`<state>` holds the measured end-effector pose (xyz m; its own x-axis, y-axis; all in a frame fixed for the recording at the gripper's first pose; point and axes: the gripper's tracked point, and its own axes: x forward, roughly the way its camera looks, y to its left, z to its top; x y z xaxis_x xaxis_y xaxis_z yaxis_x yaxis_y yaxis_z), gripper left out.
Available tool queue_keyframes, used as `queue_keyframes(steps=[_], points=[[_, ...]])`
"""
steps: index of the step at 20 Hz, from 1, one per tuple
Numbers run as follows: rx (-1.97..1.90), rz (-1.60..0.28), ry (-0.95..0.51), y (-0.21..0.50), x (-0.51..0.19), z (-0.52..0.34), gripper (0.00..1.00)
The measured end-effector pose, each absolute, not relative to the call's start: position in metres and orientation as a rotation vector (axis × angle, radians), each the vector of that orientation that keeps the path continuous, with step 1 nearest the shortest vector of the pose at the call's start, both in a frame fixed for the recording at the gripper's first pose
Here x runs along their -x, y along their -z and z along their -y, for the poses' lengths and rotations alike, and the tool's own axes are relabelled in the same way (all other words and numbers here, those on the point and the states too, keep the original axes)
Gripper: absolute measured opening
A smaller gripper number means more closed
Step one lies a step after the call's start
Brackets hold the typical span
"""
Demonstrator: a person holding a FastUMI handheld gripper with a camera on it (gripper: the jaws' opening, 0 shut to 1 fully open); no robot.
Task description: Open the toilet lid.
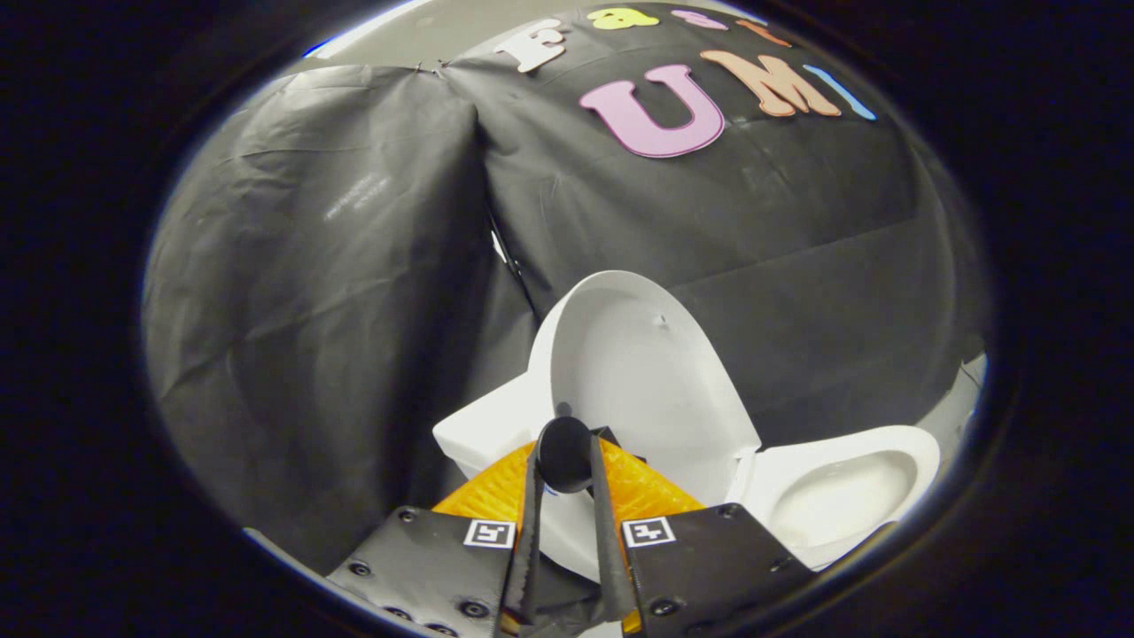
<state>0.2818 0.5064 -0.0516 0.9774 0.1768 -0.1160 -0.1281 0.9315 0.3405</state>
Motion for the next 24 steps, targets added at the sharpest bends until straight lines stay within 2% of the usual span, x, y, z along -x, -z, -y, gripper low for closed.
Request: queue_keyframes(steps=[2, 4, 6, 10, 18, 24], points=[[-0.359, -0.134, -0.172, 0.047, -0.276, -0.510, 0.30], [-0.433, -0.069, -0.247, 0.028, -0.271, -0.523, 0.28], [-0.460, -0.032, -0.194, 0.018, -0.261, -0.506, 0.23], [-0.459, -0.010, -0.135, 0.012, -0.248, -0.479, 0.23], [-0.386, 0.025, 0.006, -0.005, -0.226, -0.366, 0.23], [-0.220, 0.045, 0.108, -0.025, -0.192, -0.244, 0.23]])
